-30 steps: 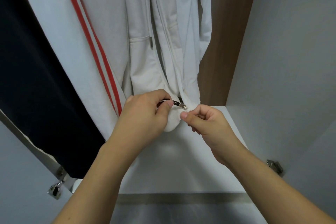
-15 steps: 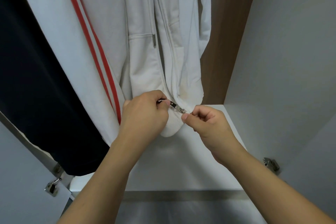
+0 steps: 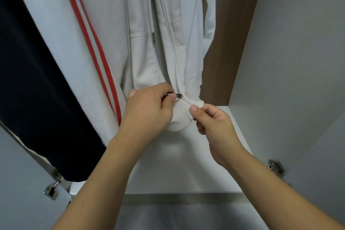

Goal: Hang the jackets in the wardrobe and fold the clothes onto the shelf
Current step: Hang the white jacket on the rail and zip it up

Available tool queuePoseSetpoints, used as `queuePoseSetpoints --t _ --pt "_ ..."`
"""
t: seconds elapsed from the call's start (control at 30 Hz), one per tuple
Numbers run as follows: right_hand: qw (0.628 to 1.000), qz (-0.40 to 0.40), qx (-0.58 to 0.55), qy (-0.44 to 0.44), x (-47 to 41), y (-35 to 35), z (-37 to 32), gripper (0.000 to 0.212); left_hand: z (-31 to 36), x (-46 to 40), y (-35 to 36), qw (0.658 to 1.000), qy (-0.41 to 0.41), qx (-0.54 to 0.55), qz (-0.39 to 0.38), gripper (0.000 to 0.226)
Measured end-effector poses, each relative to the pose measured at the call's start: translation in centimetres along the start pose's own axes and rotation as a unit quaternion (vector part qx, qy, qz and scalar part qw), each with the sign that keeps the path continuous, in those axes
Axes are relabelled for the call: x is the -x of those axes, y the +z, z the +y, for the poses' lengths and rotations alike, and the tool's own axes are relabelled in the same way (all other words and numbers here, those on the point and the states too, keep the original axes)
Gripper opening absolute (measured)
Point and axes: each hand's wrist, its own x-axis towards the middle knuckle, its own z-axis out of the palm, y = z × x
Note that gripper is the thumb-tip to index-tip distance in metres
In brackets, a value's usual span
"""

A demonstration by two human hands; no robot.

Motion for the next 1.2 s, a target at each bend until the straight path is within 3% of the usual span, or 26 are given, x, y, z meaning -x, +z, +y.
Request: queuePoseSetpoints --t 0.1,0.33,0.43,0.5,0.6,0.7,0.8,0.93,1.03,1.1,1.2 --pt "0.999 0.012 -0.024 0.030 -0.2 -0.1 0.3 0.031 0.0 0.2 0.4 1.000 0.001 -0.020 0.016 0.014" --pt "0.986 0.003 -0.021 0.166 -0.6 -2.7 2.0 0.020 -1.1 0.0 0.1 0.979 -0.091 -0.134 0.127 0.017" --pt "0.978 0.007 0.049 0.205 -1.3 -3.2 2.1 0.016 -0.5 -0.1 0.0 0.983 -0.065 -0.136 0.101 0.019" --pt "0.968 0.047 0.205 0.137 -1.8 -2.7 2.0 0.018 0.6 0.2 0.4 0.988 -0.027 -0.136 0.066 0.019" --pt "0.925 0.043 0.376 -0.030 -2.1 -2.0 1.1 0.066 1.9 0.4 0.8 0.990 0.007 -0.135 0.047 0.019" --pt "0.880 0.009 0.440 -0.179 -2.3 -0.9 -0.3 0.036 3.6 0.0 0.7 0.988 0.029 -0.142 0.043 0.021" --pt "0.865 0.025 0.453 -0.215 -3.0 0.2 -1.2 0.044 5.6 -1.1 0.4 0.981 0.050 -0.181 0.045 0.022" --pt "0.876 0.031 0.461 -0.139 -4.3 -0.5 -1.5 0.031 7.2 -5.4 -1.7 0.959 0.063 -0.264 0.083 0.021" --pt "0.852 -0.049 0.522 0.006 -6.2 -0.5 -3.5 0.022 8.8 -9.2 -3.3 0.943 0.054 -0.303 0.127 0.020" --pt "0.834 -0.103 0.540 0.048 -8.3 0.6 -6.4 0.017 10.0 -11.2 -3.6 0.939 0.057 -0.318 0.118 0.016" --pt "0.885 -0.128 0.447 0.001 -10.9 2.4 -11.5 0.030 11.2 -13.3 -3.8 0.926 0.089 -0.361 0.065 0.013"
